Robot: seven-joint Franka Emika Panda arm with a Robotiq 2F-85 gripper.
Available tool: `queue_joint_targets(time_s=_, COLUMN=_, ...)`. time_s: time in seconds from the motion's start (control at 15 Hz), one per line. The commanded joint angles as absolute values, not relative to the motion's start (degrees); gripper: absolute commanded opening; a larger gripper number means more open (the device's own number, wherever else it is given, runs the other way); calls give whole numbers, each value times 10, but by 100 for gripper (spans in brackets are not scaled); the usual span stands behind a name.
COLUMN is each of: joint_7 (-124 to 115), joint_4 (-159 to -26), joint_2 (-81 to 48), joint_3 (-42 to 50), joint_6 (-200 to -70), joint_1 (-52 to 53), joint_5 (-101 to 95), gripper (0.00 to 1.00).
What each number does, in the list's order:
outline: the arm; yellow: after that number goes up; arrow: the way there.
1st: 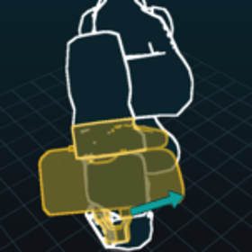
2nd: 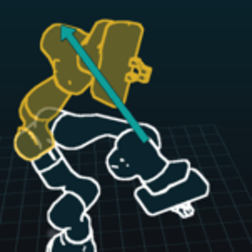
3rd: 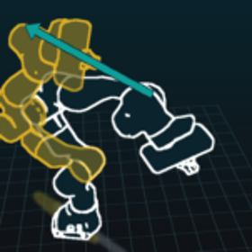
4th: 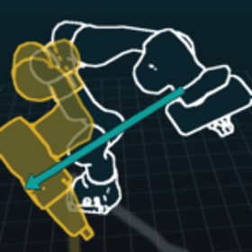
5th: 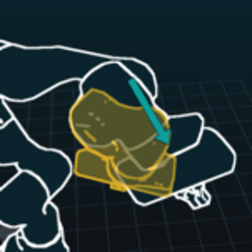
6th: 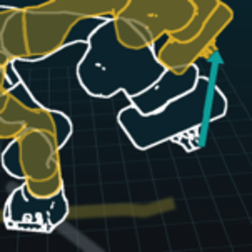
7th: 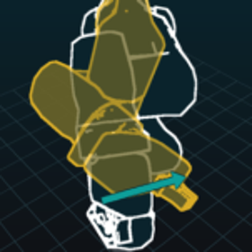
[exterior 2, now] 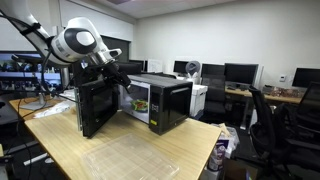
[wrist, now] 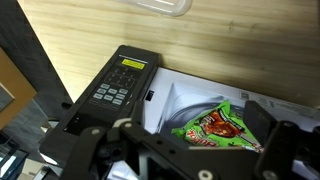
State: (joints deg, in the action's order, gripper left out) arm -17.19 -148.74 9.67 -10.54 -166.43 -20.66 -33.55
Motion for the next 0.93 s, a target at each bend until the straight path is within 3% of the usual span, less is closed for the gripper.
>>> queue_joint_targets(time_s=0.0, joint_7=-162, joint_4=-1494, joint_2=113, joint_3=-102, joint_6=-1662, joint_1=-196, joint_5=-317, gripper=100)
queue_joint_targets(time_s=0.87, joint_7=-155, joint_4=-1496, joint_2=119, joint_3=-94, joint_6=-1667, joint_1=-178, joint_5=-304, gripper=100)
